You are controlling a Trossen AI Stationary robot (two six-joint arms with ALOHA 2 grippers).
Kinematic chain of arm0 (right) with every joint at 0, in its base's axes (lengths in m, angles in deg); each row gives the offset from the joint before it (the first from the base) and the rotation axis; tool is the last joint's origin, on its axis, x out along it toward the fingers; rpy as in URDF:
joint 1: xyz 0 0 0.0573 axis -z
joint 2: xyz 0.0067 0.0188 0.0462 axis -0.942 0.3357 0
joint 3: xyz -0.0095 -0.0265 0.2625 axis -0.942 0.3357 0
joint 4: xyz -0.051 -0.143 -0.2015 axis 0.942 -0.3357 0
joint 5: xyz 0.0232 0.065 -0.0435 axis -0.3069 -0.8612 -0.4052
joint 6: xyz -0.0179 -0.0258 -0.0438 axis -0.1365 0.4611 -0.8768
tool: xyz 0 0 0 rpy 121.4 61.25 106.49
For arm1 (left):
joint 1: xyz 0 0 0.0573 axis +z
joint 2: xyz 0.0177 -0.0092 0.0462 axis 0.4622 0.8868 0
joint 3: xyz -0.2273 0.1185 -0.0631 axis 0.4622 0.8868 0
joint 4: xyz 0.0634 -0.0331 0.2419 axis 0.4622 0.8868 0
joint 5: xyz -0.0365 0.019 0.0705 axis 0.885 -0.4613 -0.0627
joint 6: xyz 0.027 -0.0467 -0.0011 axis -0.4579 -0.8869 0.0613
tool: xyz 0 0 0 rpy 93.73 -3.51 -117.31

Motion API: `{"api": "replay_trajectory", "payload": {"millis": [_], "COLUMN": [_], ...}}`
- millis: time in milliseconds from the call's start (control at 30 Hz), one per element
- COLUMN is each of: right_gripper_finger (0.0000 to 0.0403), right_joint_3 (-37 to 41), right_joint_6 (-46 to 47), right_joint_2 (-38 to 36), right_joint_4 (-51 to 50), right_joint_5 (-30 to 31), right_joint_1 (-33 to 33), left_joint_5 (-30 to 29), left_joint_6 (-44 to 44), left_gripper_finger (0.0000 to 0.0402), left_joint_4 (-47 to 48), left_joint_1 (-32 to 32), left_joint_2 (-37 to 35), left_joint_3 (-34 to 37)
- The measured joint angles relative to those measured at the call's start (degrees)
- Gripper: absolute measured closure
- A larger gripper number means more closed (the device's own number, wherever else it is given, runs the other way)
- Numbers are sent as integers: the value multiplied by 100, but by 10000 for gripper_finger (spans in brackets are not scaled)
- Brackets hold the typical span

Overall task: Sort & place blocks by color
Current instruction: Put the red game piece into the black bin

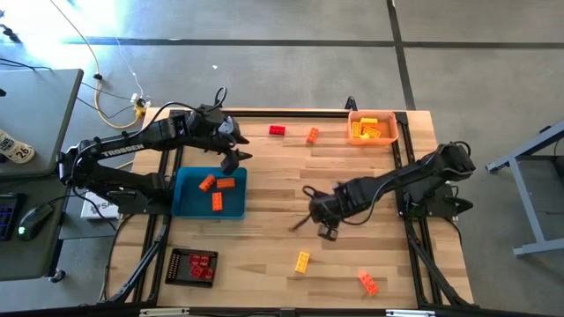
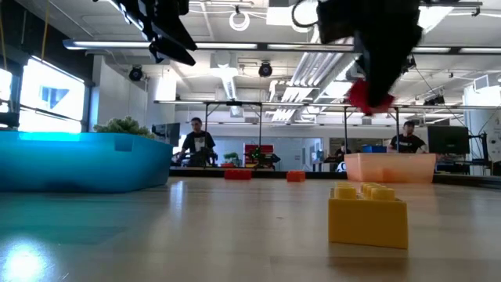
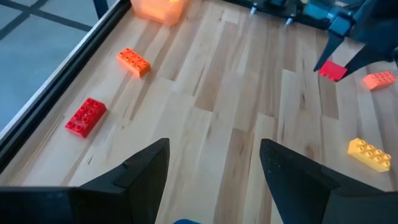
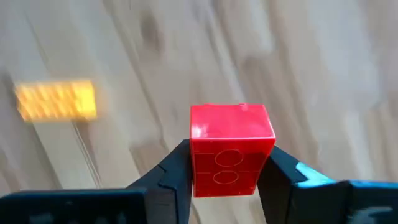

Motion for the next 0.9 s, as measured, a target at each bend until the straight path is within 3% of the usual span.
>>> {"api": "replay_trajectory", "payload": {"millis": [167,467,900], "right_gripper_finger": [290,290,290], "right_joint_3": [-497,-815,-820], "right_joint_6": [-13,-26,-659], "right_joint_2": [0,0,0], "right_joint_4": [303,1361,3574], "right_joint_5": [418,795,789], "right_joint_1": [269,626,884], "left_joint_5": [50,773,975], "left_joint_6": [45,347,350], "left_gripper_finger": [163,163,163], "left_joint_4": [-102,-623,-937], "left_joint_1": [-60,-329,-865], "left_joint_2": [0,0,0], "left_joint_3": [0,0,0]}}
